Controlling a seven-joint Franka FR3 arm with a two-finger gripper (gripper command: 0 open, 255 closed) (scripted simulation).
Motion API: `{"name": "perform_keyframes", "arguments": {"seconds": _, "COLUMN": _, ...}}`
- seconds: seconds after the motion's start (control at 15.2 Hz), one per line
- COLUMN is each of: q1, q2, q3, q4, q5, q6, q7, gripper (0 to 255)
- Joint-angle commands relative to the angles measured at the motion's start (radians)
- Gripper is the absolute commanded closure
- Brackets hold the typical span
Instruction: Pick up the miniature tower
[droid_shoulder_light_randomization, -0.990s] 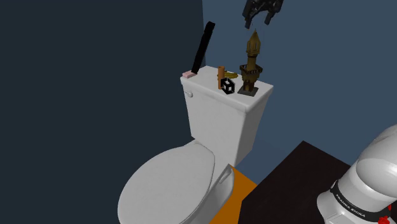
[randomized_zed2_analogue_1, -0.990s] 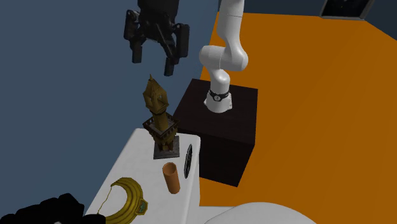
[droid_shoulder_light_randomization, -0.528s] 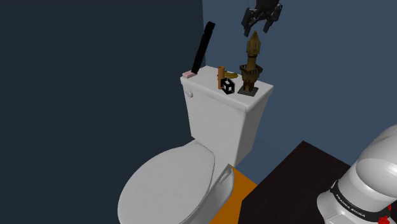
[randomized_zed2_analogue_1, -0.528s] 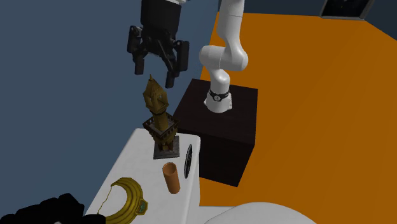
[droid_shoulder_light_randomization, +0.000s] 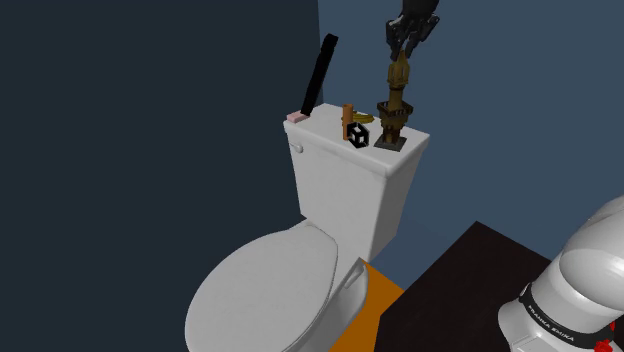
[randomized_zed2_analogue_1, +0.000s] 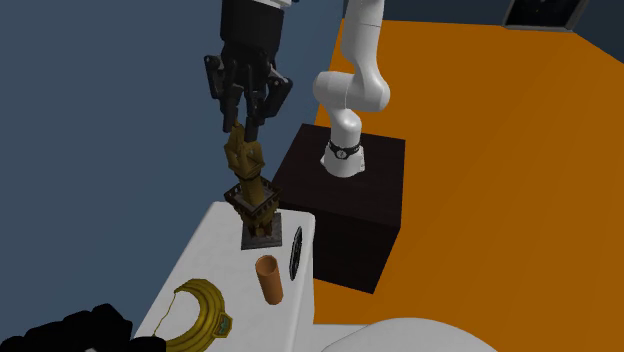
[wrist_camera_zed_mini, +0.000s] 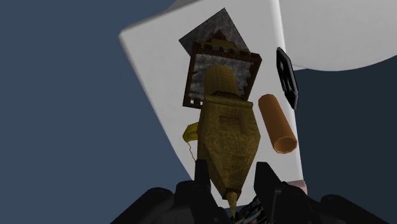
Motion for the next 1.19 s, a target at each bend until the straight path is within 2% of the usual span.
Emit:
{"name": "perform_keyframes", "arguments": {"seconds": 0.0, "q1": 0.0, "q2": 0.001, "q3": 0.0, "q4": -0.001, "q5": 0.0, "q6": 0.0, "q7": 0.0, "gripper": 255}}
{"name": "perform_keyframes", "arguments": {"seconds": 1.12, "q1": 0.002, "q2": 0.082, "q3": 0.004, "q4": 0.295, "q5": 0.006, "q6": -0.215, "q7": -0.016, "gripper": 255}}
